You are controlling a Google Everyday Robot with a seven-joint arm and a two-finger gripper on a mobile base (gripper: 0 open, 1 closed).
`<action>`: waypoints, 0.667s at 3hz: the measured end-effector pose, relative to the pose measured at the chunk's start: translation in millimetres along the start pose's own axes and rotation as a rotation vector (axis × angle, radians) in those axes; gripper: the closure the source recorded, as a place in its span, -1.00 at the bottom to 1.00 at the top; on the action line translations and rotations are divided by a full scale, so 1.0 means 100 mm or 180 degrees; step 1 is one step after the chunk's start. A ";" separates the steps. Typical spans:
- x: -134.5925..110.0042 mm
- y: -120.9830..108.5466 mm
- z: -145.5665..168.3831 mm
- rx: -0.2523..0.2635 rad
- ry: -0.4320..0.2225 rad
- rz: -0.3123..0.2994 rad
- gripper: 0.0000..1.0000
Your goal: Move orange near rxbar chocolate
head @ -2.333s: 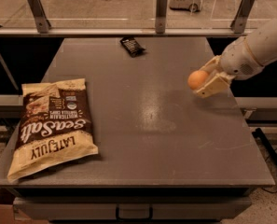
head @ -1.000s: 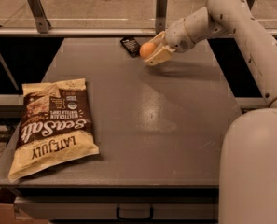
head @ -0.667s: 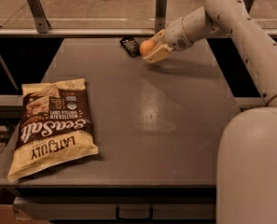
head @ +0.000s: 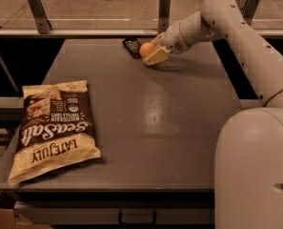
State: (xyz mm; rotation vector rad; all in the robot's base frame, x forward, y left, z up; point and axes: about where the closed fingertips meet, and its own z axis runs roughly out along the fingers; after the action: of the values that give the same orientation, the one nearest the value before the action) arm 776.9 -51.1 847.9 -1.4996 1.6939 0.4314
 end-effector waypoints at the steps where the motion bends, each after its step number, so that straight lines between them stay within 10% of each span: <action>1: -0.01 0.01 0.10 -0.0022 0.0003 0.0040 -0.74; 2: 0.00 0.01 0.15 -0.0023 0.0013 0.0076 -1.00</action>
Offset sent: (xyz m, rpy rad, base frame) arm 0.0049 0.0090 -0.0061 0.0033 0.0214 -0.0203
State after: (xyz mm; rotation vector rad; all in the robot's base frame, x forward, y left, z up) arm 780.8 -40.1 839.0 -1.4879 1.7166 0.4478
